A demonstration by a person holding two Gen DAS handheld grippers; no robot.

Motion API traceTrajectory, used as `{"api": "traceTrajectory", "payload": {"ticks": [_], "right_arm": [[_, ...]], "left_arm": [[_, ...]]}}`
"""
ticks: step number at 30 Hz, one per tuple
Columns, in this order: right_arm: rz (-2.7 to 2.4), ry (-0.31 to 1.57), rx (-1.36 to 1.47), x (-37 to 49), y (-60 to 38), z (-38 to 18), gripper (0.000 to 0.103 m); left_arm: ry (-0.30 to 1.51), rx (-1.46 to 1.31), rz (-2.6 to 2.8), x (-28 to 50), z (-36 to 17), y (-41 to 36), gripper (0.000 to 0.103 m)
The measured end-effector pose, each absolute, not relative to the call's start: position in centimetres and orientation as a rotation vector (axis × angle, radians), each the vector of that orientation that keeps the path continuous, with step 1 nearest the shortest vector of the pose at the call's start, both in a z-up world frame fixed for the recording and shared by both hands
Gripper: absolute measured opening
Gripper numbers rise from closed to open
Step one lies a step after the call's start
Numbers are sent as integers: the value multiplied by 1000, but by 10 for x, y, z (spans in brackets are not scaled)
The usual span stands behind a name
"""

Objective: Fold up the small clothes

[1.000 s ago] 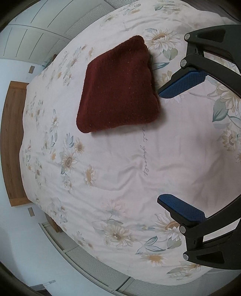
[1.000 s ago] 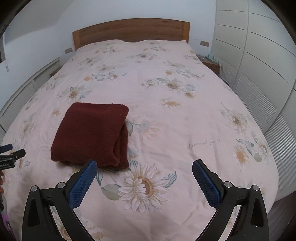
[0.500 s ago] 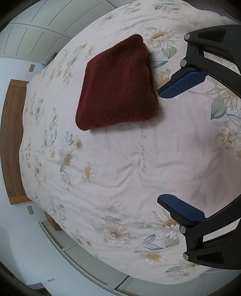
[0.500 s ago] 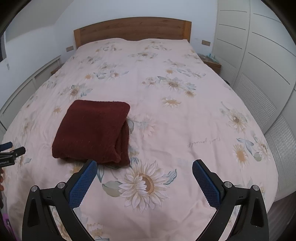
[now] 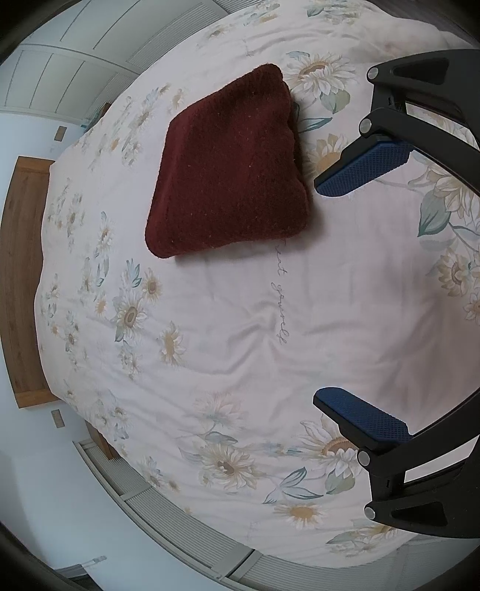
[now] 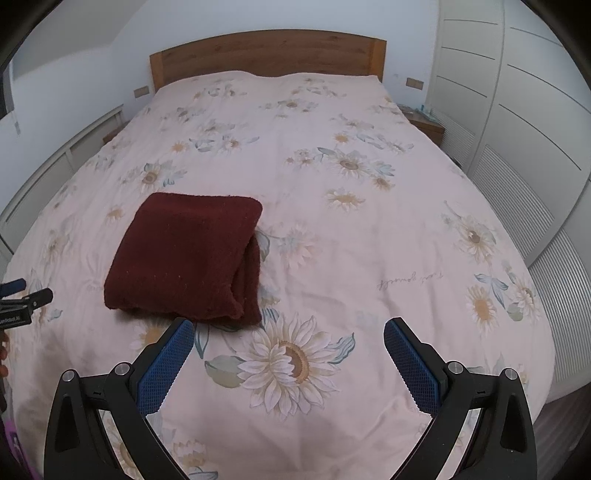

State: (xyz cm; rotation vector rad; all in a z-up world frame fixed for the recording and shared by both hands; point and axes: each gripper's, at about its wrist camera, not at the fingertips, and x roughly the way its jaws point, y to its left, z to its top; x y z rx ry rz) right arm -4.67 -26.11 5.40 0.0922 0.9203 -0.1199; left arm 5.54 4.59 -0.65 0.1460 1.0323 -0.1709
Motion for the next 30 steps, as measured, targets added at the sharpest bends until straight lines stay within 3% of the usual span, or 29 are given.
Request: {"api": "traceTrajectory", "payload": {"ticks": [30], "right_arm": [[-98,965,78,-42,-263,41,102]], "left_arm": [[1058,139,-177,54,-13,38,102]]}}
